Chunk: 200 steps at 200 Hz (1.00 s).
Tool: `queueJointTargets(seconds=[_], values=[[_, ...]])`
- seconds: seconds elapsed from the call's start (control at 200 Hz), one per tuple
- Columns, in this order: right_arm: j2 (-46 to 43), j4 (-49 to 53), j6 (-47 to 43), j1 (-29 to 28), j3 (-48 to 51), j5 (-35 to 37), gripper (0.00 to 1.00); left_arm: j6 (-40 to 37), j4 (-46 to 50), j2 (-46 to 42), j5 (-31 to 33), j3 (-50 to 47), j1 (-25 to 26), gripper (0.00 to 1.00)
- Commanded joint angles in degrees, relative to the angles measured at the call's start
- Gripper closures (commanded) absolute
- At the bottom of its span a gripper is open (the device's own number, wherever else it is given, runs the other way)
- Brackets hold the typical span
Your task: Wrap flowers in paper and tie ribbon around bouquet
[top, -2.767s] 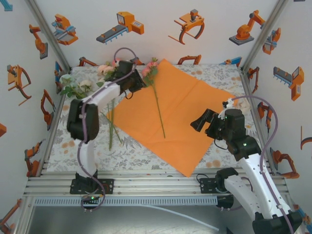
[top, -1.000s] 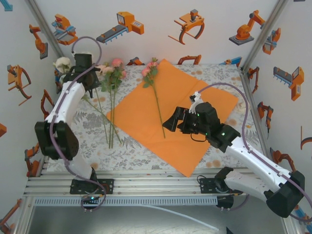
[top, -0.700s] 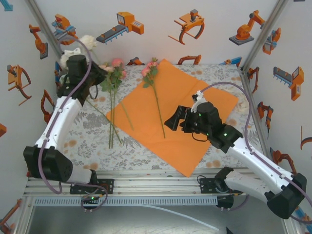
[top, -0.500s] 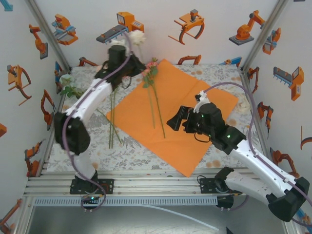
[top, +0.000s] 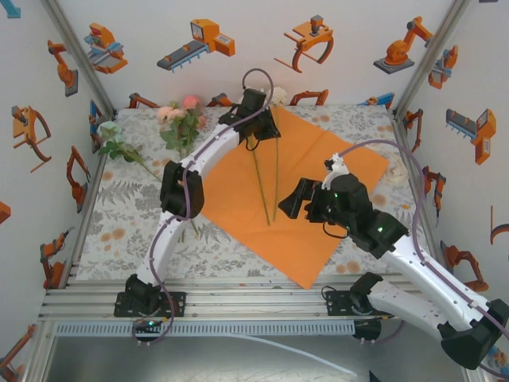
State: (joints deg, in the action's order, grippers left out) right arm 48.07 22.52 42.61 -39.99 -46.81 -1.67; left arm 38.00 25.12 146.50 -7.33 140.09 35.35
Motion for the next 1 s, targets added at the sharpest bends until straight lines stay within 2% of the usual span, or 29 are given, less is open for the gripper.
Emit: queueJointTargets(seconds=[0.0,0.16,0.245,0.3,0.471,0.611,0.731,0.866,0.996], values=[[-0.5,0.9,-1.3,-0.1,0.3,1.7,0.09,5.1,2.1,2.7,1.1,3.3,-0.7,1.0],[-0.8,2.8,-2.4,-0.1,-0.5,2.5,0.08,4.9,2.3,5.3,0.6,3.2,-0.6,1.0],[-1.1,2.9,-2.5,-0.1,-0.5,2.7,0.08,4.0,2.6,5.0,0.5,3.2,-0.6,0.85],[-1.1,2.9,-2.4,-0.2,-0.5,2.7,0.08,3.0,2.7,4.0,0.5,3.2,-0.5,0.81],[-0.9,3.3,-2.4,-0.1,-1.5,2.6,0.08,-1.3,5.3,-1.6,2.8,3.1,-0.4,0.72],[-0.8,3.3,-2.4,-0.1,-2.0,2.5,0.08,-6.1,9.4,-10.2,5.8,0.8,-0.3,0.72],[-0.5,2.8,-2.4,-0.1,-2.0,2.3,0.08,-12.4,8.6,-22.5,10.8,-10.0,-0.3,0.71],[0.3,1.3,-2.3,-0.1,-1.4,1.8,0.08,-20.6,1.3,-38.8,19.8,-30.5,-0.8,0.72],[1.4,-0.4,-2.3,-0.1,-1.0,1.5,0.08,-21.6,-6.4,-52.5,24.5,-49.7,-4.5,0.72]])
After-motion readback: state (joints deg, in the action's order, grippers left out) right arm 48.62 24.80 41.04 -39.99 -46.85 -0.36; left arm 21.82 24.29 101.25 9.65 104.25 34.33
